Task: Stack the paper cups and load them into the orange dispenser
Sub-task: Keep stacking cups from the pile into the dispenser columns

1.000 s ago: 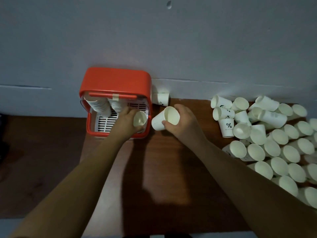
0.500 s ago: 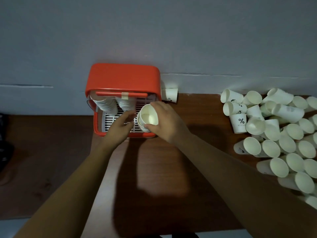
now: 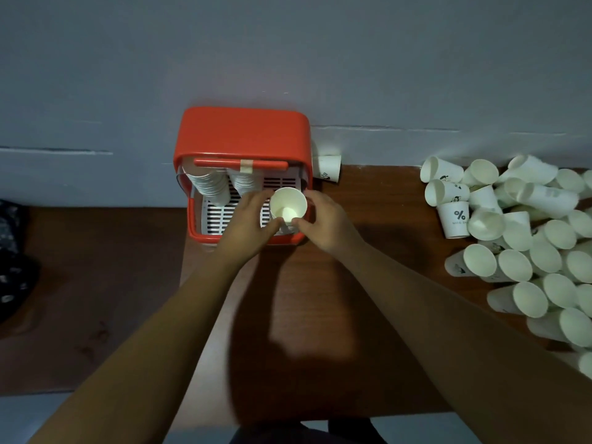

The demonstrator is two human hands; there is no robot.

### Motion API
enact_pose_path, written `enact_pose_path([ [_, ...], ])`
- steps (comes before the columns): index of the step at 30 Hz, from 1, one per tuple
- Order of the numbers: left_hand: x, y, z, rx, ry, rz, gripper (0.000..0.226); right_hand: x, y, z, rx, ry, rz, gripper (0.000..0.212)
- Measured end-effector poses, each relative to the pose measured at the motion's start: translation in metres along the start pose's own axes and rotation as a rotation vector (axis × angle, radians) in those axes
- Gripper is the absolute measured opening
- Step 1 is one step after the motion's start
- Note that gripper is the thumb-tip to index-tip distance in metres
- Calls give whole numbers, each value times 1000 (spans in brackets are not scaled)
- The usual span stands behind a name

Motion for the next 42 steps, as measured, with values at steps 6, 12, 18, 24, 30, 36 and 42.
enact_pose_path([
  [6, -40, -54, -15, 12, -29, -68, 23, -77, -72, 58, -71, -56, -229, 50],
  [12, -56, -115, -126, 29, 311, -116, 15, -182, -185, 153, -116, -241, -439, 40],
  [18, -33, -197, -247, 52, 447, -106, 30, -253, -276, 242, -210, -331, -576, 39],
  [24, -9, -254, -352, 118, 511, -164, 61, -254, -321, 265, -380, -200, -556, 67],
  [30, 4, -256, -396, 197, 429, -132, 100, -234, -341, 252, -567, -122, -373, 71],
  [36, 5, -253, -409, 219, 361, -168, 89, -231, -366, 235, -610, -11, -312, 57],
  [42, 0, -255, -395, 204, 305, -184, 74, -232, -349, 234, -574, 3, -246, 56],
])
Point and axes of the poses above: each hand's wrist, its own x-axis towards the middle knuckle, its own z-axis out of the back of the hand, y = z × x, the point moved 8 cm from there along x, towards the middle knuckle
